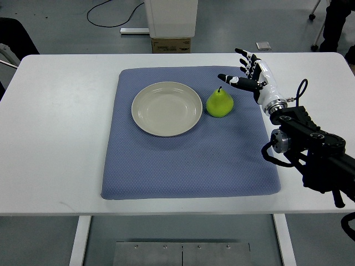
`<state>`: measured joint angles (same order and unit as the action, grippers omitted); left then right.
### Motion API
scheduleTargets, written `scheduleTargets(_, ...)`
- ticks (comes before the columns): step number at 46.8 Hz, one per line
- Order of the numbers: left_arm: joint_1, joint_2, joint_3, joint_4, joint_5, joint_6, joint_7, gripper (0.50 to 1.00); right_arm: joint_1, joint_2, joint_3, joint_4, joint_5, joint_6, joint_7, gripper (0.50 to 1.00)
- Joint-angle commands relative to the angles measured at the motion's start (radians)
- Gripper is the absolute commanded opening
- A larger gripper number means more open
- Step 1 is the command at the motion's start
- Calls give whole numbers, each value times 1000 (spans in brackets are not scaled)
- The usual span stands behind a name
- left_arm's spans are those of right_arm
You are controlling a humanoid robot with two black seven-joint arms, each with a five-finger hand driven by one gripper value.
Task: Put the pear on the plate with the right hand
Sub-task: 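Reach the right hand toward the green pear and close fingers around it, then lift the green pear with the right hand, moving it toward the plate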
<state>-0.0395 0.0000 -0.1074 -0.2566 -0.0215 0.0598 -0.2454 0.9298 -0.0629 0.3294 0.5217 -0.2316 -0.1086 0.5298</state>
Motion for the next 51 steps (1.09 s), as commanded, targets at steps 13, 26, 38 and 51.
scheduleTargets(13,0,0,0,0,0,0,0,1000,-5,11,-104,0,0,0,70,995)
scheduleTargets(26,0,0,0,0,0,0,0,1000,-17,23,-148,-3,0,-2,81,991)
scheduleTargets(38,1,0,0,0,0,0,0,1000,-43,37,-148,-14,0,-3,81,987)
scheduleTargets(51,1,0,0,0,0,0,0,1000,-75,41,-154,-26,0,-3,81,987)
